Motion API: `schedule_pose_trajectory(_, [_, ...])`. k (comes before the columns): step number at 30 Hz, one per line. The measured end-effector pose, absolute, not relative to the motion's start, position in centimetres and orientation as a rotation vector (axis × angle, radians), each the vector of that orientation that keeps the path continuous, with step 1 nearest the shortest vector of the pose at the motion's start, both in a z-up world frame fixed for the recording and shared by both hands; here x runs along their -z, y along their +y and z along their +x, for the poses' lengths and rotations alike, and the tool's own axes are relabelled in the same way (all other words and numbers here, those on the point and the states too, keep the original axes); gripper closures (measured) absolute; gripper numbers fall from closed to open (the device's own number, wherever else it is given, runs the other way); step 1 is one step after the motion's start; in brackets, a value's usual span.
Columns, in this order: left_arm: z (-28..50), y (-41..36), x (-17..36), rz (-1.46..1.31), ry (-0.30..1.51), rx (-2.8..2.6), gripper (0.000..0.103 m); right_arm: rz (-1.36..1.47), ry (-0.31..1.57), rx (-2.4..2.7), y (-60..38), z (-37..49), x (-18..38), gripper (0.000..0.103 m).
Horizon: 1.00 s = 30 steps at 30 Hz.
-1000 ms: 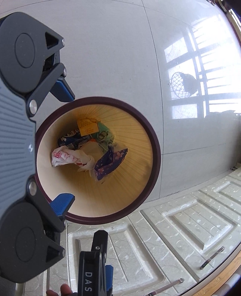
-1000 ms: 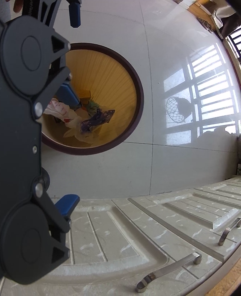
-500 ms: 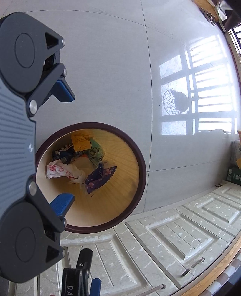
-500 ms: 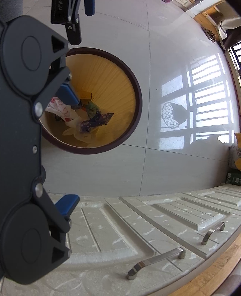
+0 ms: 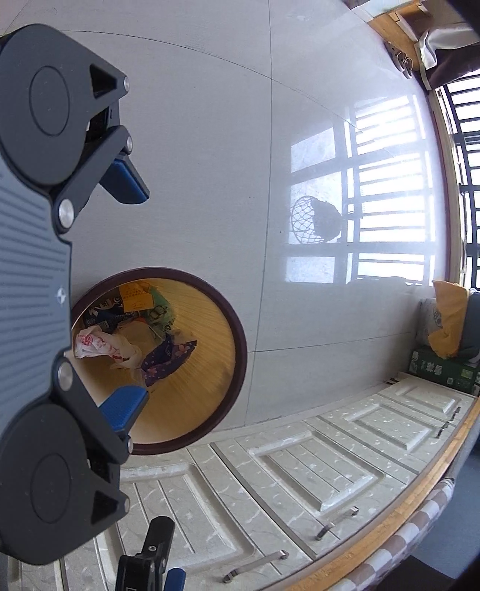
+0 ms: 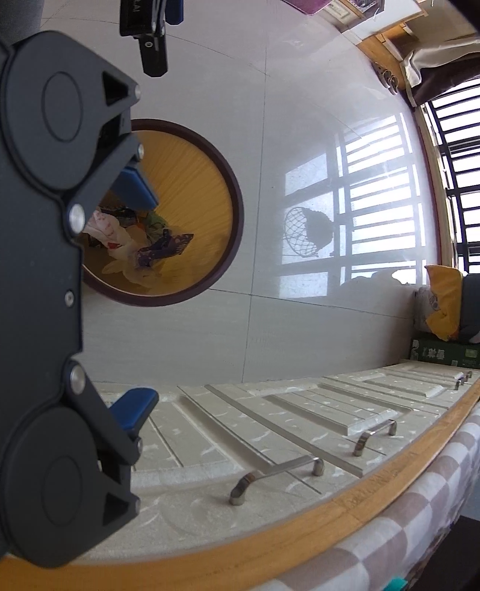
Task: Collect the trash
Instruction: 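Move both open tools back toward the bench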
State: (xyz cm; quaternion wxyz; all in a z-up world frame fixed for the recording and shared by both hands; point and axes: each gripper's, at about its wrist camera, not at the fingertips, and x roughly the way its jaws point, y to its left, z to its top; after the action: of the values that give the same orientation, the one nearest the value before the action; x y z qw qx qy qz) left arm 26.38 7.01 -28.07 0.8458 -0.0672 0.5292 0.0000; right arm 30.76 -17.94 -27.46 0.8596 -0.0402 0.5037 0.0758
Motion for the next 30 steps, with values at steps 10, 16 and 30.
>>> schedule_pose_trajectory(10, [24.4, 6.4, 22.3, -0.173, 0.964, -0.005, 0.0, -0.094, 0.889, -0.153, -19.2, 28.6, 21.3, 0.0])
schedule_pose_trajectory(16, [23.8, 5.3, 18.2, -0.172, 0.836, 0.001, 0.0, -0.088, 0.753, -0.14, -20.8, 27.1, 16.8, 0.0])
schedule_pose_trajectory(30, [23.2, -1.5, 10.3, -0.154, 0.498, 0.081, 0.0, -0.065, 0.445, 0.002, -27.3, 25.4, 8.1, 0.0])
